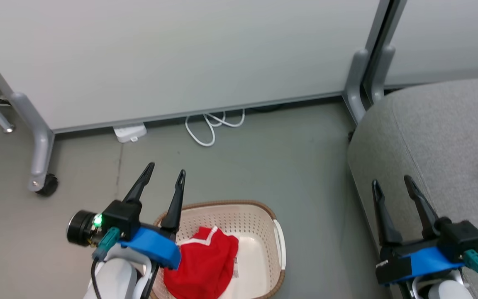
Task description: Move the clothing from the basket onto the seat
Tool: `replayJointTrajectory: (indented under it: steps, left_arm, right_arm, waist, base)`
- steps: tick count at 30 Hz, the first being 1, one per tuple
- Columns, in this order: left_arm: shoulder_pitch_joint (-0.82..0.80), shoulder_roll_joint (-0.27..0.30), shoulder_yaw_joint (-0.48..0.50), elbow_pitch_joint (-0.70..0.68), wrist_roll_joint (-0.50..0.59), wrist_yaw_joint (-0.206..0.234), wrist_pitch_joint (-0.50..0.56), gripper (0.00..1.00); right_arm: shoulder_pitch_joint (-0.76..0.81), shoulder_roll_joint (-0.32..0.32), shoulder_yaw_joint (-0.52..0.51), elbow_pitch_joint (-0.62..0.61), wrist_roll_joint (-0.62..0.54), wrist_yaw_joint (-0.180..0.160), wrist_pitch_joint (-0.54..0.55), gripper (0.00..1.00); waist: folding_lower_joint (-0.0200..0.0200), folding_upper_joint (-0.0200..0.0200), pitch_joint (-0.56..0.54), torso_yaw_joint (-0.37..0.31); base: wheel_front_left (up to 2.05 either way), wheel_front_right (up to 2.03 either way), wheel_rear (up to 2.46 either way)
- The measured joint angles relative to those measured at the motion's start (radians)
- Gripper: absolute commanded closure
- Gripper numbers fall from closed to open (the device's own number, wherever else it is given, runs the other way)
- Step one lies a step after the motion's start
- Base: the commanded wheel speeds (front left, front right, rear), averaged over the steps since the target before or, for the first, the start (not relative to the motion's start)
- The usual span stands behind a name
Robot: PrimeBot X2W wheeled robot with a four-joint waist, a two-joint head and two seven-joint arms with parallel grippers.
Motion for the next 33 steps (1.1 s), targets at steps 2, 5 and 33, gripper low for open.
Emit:
replayJointTrajectory:
  steps: [2,5,33]
  left_arm:
    - [-0.04,0.014,-0.03,0.027,-0.007,0.0,0.0,0.0]
    - [-0.108,0.037,-0.079,0.075,-0.022,0.0,0.0,0.0]
    - [-0.578,0.217,-0.779,0.592,-0.232,0.0,0.021,0.0]
  right_arm:
    - [-0.023,0.0,0.007,-0.01,-0.001,0.0,0.0,0.0]
    - [-0.068,0.0,0.019,-0.029,-0.001,0.0,0.0,0.0]
    - [-0.338,0.0,0.099,-0.124,0.006,0.0,0.0,0.0]
  waist:
    - [0.0,0.0,0.028,-0.013]
    - [0.0,0.0,0.076,-0.033]
    - [0.0002,-0.0001,0.529,-0.213]
  base:
    - [0.0,0.0,0.0]
    - [0.0,0.0,0.0]
    - [0.0,0.0,0.0]
